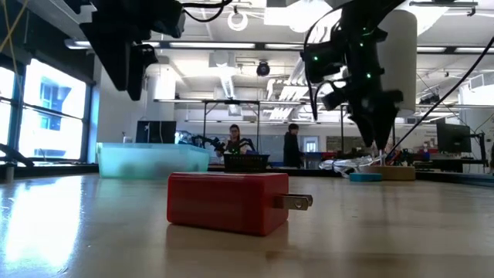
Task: Pick & Place Office items
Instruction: Put the light blue timer into the black bin
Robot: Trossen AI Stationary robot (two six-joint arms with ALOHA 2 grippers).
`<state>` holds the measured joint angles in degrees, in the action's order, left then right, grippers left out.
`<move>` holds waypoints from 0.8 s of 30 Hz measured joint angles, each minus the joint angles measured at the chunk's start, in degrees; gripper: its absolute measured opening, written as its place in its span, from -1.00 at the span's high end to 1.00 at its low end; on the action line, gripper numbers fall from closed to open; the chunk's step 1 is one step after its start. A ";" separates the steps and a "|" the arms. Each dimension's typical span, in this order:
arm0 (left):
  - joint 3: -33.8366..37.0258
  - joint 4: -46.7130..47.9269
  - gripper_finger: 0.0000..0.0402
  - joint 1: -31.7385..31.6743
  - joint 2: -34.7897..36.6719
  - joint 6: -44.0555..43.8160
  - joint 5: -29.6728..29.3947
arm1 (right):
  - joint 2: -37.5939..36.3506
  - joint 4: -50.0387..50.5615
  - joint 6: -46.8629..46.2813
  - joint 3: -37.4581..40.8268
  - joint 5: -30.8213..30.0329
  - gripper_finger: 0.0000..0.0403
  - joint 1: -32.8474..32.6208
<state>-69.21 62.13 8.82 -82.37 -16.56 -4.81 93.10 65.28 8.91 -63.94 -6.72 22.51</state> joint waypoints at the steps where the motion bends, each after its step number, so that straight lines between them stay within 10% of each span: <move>1: 0.00 -0.05 -0.24 -0.22 0.00 0.00 0.01 | 0.01 -1.03 3.15 0.66 -3.50 -0.69 -0.35; 6: 0.00 -0.84 -0.24 -1.06 0.00 0.02 0.01 | 0.06 -6.34 15.25 2.83 -15.83 -0.69 -0.49; 24: 0.01 -0.94 -0.24 -1.31 -0.01 0.67 0.02 | 0.11 -21.51 30.63 10.80 -11.00 -0.69 5.45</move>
<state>-69.20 61.19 7.51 -82.38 -15.88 -4.80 93.21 43.78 39.54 -53.14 -17.73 27.96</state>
